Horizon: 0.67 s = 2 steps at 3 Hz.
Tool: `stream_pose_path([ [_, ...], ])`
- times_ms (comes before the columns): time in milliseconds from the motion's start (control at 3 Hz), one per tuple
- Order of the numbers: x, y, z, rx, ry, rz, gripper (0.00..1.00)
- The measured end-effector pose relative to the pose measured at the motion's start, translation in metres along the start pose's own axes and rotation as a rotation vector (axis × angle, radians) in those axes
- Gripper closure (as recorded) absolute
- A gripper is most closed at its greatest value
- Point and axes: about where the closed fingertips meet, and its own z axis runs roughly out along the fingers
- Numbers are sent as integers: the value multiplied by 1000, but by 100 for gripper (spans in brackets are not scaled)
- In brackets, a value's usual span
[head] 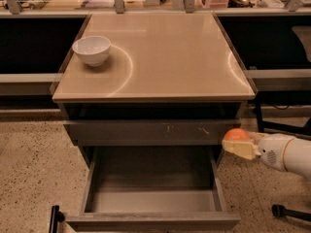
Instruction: Place orange into middle drawer
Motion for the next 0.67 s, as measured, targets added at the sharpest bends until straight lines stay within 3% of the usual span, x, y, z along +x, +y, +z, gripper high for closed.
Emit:
stream_pose_path([
  [333,41,-9,23,-18,24,91,100],
  [667,44,-9,25,-22,26,96,100],
])
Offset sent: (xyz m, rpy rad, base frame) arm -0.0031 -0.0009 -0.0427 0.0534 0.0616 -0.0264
